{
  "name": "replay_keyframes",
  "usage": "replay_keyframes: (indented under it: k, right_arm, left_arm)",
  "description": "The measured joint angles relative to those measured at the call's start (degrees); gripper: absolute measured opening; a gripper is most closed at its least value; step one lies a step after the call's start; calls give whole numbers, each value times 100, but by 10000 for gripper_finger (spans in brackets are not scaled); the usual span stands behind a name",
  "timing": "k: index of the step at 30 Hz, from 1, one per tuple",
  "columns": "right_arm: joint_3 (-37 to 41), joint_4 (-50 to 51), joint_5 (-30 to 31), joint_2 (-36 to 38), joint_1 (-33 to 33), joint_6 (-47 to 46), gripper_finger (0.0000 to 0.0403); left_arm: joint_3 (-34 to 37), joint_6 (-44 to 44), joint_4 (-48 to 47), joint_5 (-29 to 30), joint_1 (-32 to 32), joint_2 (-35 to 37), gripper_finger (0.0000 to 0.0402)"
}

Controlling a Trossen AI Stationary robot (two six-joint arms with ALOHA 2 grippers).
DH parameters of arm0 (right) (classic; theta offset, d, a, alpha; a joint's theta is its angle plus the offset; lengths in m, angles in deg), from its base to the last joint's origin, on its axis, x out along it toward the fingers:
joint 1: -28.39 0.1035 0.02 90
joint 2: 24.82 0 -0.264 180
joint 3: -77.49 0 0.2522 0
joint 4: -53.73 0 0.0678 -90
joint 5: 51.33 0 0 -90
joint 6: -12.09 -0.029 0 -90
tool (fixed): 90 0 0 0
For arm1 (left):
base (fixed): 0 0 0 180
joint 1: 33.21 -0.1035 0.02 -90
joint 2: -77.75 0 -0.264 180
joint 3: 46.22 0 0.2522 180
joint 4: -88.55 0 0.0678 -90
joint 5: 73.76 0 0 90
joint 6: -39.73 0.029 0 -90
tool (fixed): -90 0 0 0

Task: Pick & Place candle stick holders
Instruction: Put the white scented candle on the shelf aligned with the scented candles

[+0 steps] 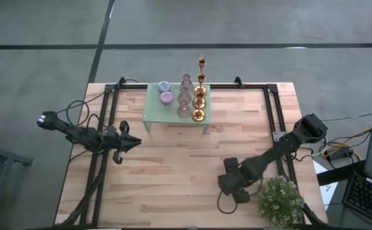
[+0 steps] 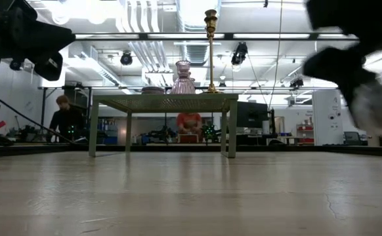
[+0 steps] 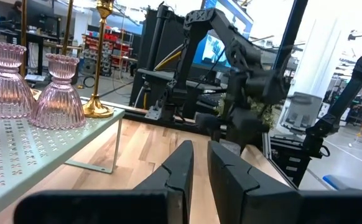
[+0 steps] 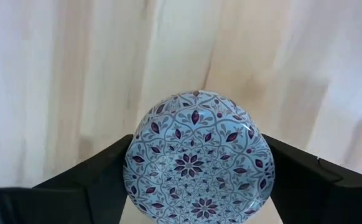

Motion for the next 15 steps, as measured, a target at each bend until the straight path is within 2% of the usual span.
replay_keyframes:
  k: [8, 15]
  right_arm:
    - [-1012, -6, 377, -69, -772, 940, 303]
    - [-2194, 60, 606, -824, -1326, 1567, 304]
  left_arm:
    - [0, 0, 2, 0, 0, 0, 51]
    - [0, 0, 2, 0, -2, 0, 51]
